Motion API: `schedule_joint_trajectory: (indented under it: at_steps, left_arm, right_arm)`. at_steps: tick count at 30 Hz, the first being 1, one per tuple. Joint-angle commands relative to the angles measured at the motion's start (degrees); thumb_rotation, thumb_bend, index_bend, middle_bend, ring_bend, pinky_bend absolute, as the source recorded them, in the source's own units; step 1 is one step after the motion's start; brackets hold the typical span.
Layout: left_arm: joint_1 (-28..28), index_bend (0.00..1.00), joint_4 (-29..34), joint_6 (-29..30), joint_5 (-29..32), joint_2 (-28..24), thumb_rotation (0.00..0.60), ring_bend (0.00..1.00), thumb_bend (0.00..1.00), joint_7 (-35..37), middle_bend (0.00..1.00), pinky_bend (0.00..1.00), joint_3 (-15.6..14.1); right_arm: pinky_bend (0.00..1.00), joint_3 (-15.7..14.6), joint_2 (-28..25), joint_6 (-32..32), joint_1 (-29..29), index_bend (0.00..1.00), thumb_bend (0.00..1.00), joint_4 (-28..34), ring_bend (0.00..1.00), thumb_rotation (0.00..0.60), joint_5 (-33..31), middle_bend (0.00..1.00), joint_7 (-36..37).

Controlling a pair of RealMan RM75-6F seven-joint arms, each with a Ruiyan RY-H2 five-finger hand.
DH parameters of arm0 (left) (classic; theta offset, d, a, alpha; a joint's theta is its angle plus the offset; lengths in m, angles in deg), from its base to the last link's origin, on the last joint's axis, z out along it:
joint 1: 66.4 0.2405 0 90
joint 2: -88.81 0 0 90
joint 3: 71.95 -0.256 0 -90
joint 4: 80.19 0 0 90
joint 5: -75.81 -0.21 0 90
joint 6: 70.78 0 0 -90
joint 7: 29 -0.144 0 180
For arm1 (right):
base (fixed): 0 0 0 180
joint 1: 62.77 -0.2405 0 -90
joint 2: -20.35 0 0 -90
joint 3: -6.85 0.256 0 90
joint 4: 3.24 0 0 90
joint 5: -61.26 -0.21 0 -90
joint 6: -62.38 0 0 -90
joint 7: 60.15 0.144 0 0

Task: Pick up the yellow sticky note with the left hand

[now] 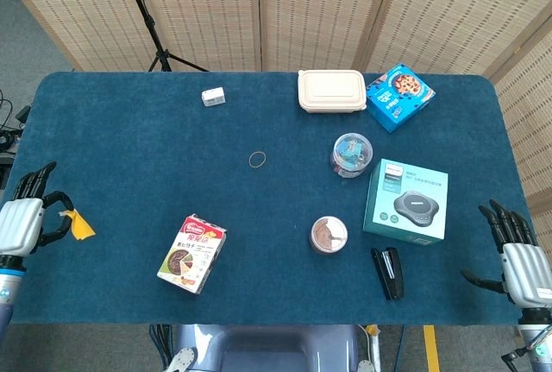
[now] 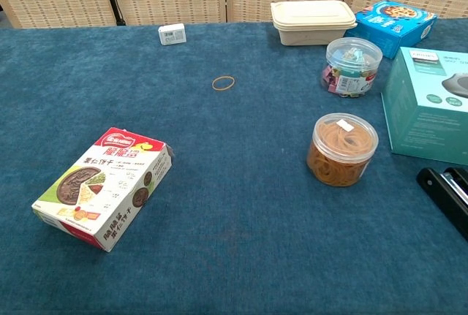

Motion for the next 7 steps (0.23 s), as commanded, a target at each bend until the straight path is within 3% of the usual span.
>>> schedule_joint_trajectory:
  at_steps: [1, 7]
  left_arm:
    - [0.3, 0.0, 0.9, -0.7, 0.2, -0.7, 0.6, 0.0, 0.0, -1.6, 0.0, 0.0, -0.1]
    - [0.3, 0.0, 1.0, -1.5, 0.6, -0.2, 0.6, 0.0, 0.0, -4.0, 0.0, 0.0, 0.5]
  right_arm:
    - [0.0, -0.1, 0.0, 0.1, 0.0, 0.0, 0.0, 0.1, 0.0, 0.6, 0.0, 0.0, -0.2]
    - [0.0, -0.3, 0.3, 0.6, -0.2, 0.0, 0.0, 0.0, 0.0, 0.6, 0.1, 0.0, -0.8]
